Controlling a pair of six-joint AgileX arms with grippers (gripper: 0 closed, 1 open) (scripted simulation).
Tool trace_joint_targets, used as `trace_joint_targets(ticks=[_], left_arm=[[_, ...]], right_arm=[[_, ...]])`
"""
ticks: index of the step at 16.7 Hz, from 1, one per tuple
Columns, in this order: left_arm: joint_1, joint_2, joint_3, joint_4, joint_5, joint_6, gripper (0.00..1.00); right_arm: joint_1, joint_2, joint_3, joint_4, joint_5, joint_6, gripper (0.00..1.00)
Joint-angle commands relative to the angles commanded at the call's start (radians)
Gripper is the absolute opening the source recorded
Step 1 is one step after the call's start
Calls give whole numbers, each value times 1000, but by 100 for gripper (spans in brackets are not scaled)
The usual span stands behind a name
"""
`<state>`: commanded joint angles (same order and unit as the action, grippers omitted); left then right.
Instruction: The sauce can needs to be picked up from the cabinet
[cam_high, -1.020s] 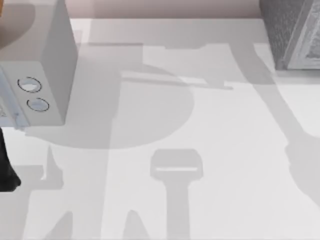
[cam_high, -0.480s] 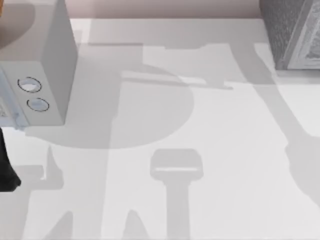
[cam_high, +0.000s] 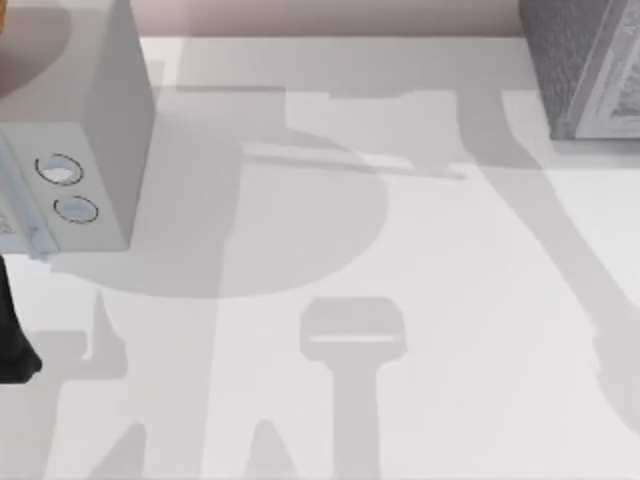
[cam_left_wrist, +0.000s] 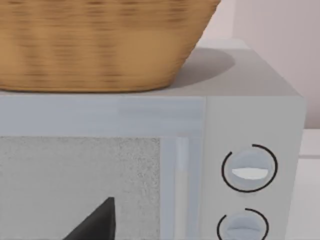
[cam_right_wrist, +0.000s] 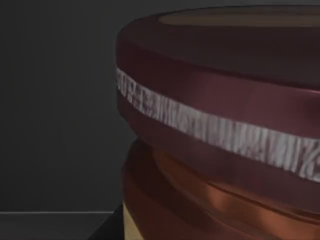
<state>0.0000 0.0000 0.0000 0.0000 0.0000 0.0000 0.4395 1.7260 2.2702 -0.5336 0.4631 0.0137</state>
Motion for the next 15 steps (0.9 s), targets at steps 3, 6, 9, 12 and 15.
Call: trace_joint_targets(ticks=[3, 6, 9, 12, 15], left_arm=[[0, 0, 0, 0, 0, 0, 100], [0, 0, 0, 0, 0, 0, 100], [0, 0, 0, 0, 0, 0, 100], [0, 0, 0, 0, 0, 0, 100], [0, 0, 0, 0, 0, 0, 100]], right_arm=[[81, -123, -46, -80, 80, 1, 0], [145, -218, -82, -144, 143, 1, 0], [166, -250, -94, -166, 165, 1, 0], [161, -249, -90, -164, 163, 3, 0], [151, -274, -120, -151, 153, 1, 0]])
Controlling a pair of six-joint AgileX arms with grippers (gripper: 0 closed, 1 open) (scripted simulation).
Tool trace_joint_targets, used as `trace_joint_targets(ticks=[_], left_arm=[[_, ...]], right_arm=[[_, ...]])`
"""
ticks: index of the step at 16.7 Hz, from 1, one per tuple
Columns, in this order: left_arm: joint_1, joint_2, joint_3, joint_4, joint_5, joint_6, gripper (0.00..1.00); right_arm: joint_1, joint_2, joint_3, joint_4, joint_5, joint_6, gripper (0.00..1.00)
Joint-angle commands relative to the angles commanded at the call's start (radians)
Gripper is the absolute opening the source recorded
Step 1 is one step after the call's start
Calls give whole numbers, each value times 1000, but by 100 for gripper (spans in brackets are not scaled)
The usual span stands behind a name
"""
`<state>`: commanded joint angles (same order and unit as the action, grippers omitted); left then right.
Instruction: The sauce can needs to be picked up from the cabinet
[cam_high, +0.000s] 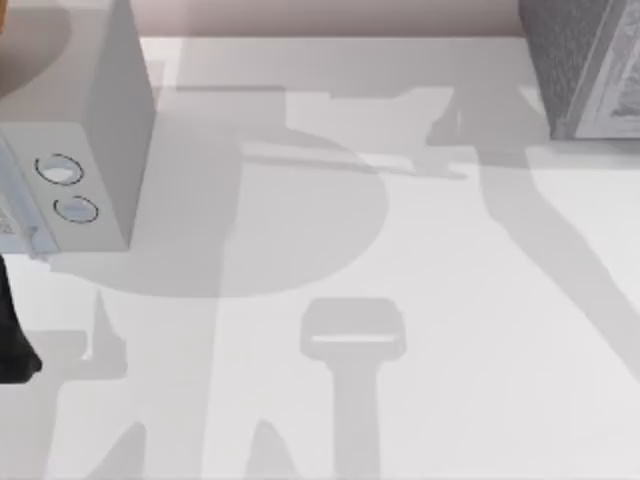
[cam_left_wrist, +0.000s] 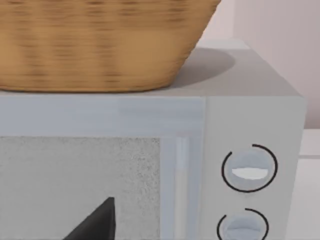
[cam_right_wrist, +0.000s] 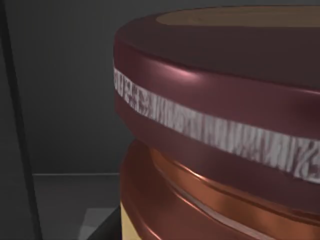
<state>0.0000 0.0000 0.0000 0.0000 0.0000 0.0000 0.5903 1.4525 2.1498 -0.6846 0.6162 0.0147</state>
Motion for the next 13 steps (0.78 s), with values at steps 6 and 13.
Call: trace_joint_targets(ticks=[6, 13], left_arm=[[0, 0, 0, 0, 0, 0, 100], [0, 0, 0, 0, 0, 0, 100]], right_arm=[[-105, -242, -345, 116, -95, -10, 0], [-307, -730, -1158, 341, -297, -10, 0]])
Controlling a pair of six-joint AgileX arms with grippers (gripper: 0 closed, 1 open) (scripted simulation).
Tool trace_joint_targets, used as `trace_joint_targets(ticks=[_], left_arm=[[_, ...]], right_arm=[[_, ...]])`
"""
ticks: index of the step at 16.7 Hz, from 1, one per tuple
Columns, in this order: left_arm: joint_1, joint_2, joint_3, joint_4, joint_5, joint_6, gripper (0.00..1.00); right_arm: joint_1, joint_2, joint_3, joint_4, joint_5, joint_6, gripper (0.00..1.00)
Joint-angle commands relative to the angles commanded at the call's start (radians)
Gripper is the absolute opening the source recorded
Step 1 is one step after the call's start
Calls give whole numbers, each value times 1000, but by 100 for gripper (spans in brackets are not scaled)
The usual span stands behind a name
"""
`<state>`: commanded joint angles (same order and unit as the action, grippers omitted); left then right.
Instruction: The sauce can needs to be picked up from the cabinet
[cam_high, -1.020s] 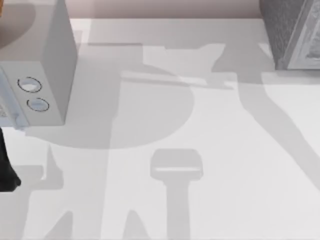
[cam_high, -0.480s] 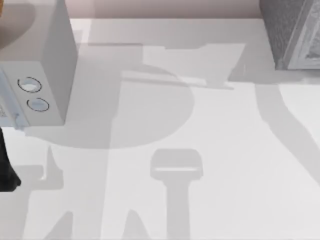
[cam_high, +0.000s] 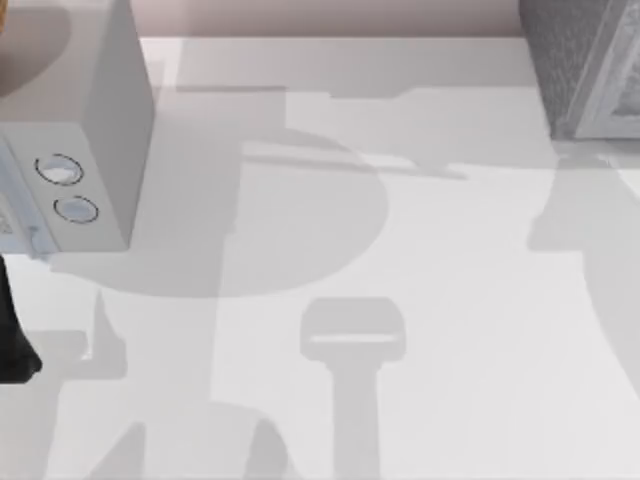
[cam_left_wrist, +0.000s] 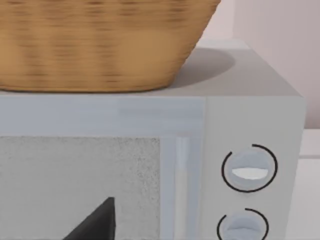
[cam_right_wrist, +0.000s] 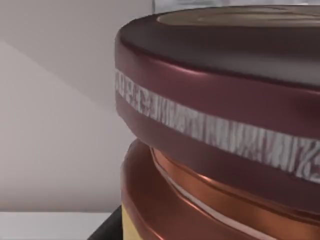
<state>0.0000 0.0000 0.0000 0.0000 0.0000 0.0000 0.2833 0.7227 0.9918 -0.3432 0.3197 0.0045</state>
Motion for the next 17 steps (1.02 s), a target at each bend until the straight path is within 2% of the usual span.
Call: trace_joint_targets(ticks=[4, 8, 12, 17], left_arm=[[0, 0, 0, 0, 0, 0, 100], [0, 0, 0, 0, 0, 0, 100], [0, 0, 0, 0, 0, 0, 100], [0, 0, 0, 0, 0, 0, 100]], right_arm=[[-118, -296, -475, 139, -130, 2, 0], [-217, -553, -808, 260, -243, 0, 0], [-276, -704, -973, 334, -311, -4, 0], [-283, -723, -992, 343, -320, -4, 0]])
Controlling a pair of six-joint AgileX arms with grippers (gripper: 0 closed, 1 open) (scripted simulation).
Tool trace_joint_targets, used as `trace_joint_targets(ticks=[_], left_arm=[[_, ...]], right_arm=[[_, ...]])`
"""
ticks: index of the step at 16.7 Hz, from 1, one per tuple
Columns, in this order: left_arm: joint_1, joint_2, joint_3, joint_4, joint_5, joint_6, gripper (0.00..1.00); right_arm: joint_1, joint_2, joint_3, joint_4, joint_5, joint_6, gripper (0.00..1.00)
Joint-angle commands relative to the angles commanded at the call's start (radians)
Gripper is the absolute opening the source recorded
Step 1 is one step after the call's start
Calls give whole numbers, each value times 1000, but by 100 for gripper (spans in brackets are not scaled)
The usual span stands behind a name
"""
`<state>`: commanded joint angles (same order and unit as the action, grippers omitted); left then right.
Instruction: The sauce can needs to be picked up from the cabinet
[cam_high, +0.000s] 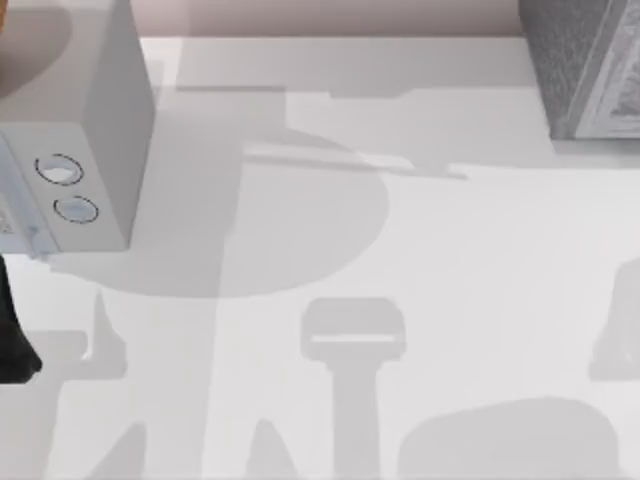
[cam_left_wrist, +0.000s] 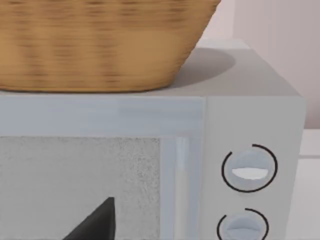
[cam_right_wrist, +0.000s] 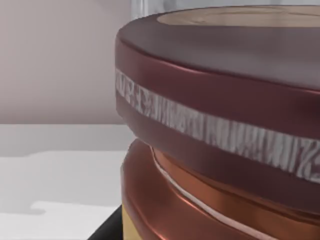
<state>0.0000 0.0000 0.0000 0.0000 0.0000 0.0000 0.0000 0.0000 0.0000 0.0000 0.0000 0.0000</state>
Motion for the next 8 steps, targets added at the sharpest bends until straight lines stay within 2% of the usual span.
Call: trace_joint_targets(ticks=[4, 8], left_arm=[[0, 0, 0, 0, 0, 0, 100], [0, 0, 0, 0, 0, 0, 100]], right_arm=[[11, 28, 9, 23, -2, 1, 0], [58, 170, 53, 163, -16, -4, 0]])
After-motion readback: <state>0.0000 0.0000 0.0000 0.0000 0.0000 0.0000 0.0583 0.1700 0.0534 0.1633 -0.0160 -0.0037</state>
